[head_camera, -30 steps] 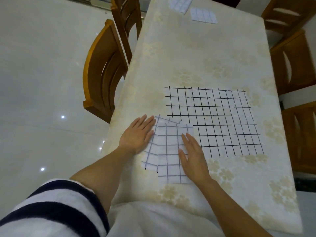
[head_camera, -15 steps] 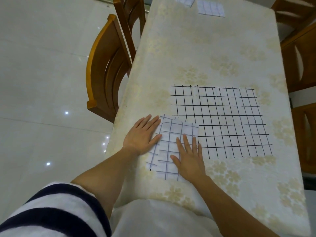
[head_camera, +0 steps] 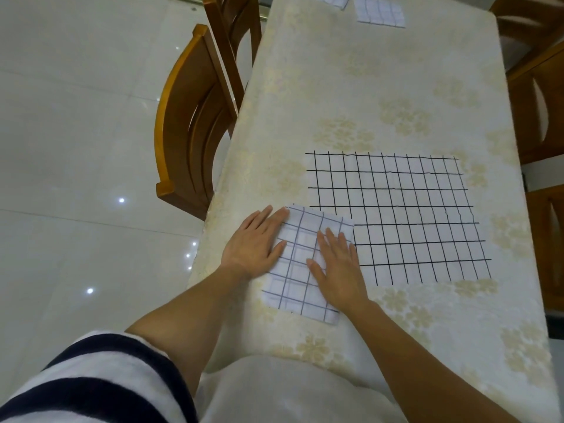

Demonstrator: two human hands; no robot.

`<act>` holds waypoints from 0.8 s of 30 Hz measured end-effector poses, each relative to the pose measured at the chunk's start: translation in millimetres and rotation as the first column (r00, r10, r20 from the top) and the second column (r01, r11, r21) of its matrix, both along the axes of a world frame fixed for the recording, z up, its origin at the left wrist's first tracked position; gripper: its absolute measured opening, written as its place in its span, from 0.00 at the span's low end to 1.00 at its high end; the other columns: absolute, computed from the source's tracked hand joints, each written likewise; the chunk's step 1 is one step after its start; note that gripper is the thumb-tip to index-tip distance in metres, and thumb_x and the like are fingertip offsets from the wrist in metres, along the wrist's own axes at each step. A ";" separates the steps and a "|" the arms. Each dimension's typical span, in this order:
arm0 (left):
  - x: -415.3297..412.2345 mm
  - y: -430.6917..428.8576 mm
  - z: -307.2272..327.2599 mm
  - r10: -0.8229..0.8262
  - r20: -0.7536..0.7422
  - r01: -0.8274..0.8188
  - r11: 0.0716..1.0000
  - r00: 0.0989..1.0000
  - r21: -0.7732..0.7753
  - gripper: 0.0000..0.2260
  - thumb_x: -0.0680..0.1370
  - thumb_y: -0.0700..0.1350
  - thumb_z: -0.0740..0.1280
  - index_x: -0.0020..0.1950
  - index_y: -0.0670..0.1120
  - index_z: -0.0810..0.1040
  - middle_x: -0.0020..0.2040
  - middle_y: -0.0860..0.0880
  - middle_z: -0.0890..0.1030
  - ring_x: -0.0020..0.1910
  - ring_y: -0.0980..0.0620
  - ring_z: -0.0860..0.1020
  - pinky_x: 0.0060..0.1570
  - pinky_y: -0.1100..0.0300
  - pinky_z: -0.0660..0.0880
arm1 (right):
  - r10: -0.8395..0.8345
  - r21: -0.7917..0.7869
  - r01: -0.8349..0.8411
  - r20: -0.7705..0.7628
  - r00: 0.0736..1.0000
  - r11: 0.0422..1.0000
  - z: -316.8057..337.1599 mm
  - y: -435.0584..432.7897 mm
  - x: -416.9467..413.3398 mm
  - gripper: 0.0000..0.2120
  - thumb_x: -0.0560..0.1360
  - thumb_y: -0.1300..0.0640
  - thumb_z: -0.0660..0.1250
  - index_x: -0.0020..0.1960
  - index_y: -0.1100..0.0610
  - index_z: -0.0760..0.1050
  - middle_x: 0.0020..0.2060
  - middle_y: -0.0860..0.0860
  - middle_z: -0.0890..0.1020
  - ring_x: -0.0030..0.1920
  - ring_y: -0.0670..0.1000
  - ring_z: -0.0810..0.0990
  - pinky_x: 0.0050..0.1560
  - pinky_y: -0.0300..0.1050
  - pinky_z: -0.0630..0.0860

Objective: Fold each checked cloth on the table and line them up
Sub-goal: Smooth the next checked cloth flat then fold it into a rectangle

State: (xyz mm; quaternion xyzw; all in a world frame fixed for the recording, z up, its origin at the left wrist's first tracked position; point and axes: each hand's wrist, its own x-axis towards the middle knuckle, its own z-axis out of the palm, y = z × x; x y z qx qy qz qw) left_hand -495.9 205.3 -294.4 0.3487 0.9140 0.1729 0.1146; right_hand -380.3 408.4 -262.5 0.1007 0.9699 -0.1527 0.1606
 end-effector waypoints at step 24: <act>38.0 74.8 20.6 -0.292 -0.198 0.328 0.926 0.936 0.186 0.15 0.78 0.40 0.69 0.65 0.41 0.79 0.64 0.43 0.79 0.64 0.41 0.77 0.67 0.45 0.73 | -0.027 0.076 0.028 -0.004 1.000 0.997 -4.7 69.5 -16.0 0.27 0.82 0.47 0.59 0.79 0.52 0.58 0.79 0.47 0.58 0.79 0.57 0.51 0.77 0.56 0.49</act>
